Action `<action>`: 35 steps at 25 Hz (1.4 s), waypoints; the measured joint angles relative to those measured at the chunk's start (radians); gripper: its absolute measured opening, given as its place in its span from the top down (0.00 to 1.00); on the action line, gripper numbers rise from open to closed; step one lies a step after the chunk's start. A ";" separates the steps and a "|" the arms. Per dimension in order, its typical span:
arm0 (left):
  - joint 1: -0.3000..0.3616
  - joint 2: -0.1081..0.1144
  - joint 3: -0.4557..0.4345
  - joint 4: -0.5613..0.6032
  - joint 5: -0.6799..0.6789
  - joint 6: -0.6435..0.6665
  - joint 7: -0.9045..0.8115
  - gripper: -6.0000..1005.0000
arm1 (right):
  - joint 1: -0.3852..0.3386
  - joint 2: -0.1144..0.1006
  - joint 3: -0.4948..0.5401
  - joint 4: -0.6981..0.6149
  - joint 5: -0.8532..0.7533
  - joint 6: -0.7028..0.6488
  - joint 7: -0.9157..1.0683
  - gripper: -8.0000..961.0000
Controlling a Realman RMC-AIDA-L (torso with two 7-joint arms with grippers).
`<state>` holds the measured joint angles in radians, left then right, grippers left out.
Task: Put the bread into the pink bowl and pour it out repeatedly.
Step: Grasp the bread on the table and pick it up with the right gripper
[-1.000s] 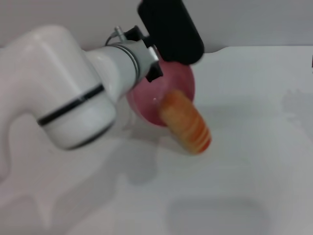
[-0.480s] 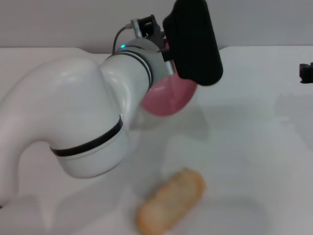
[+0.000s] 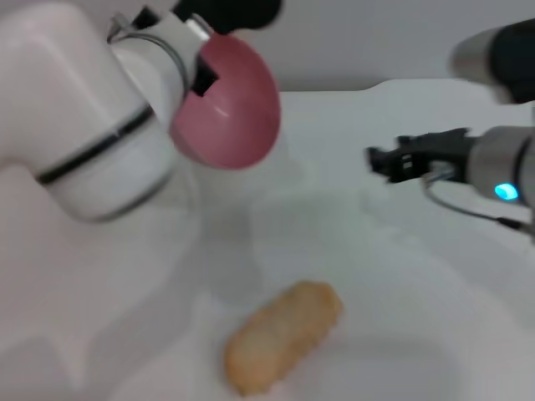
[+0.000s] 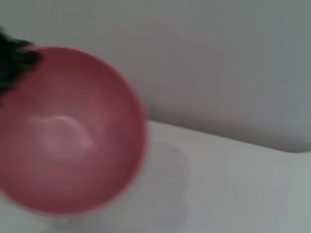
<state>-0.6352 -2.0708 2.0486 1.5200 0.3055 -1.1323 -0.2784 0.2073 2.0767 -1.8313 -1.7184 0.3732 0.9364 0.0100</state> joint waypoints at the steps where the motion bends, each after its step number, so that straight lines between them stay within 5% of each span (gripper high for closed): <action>1: 0.002 0.001 -0.013 0.002 -0.022 -0.002 0.001 0.91 | 0.011 0.000 -0.019 0.002 0.000 0.000 0.006 0.58; 5: 0.025 0.005 -0.069 0.007 -0.095 -0.003 0.011 0.91 | 0.055 0.000 -0.079 0.025 0.001 0.005 0.039 0.43; 15: 0.067 0.008 -0.227 -0.008 -0.222 -0.011 0.092 0.91 | 0.090 0.000 -0.172 0.049 0.003 0.087 0.135 0.42; 35: 0.038 0.009 -0.249 -0.076 -0.246 0.030 0.121 0.91 | 0.099 0.005 -0.261 0.093 0.041 0.126 0.206 0.42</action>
<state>-0.5972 -2.0616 1.7994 1.4438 0.0600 -1.1026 -0.1570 0.3060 2.0817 -2.0921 -1.6258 0.4138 1.0626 0.2159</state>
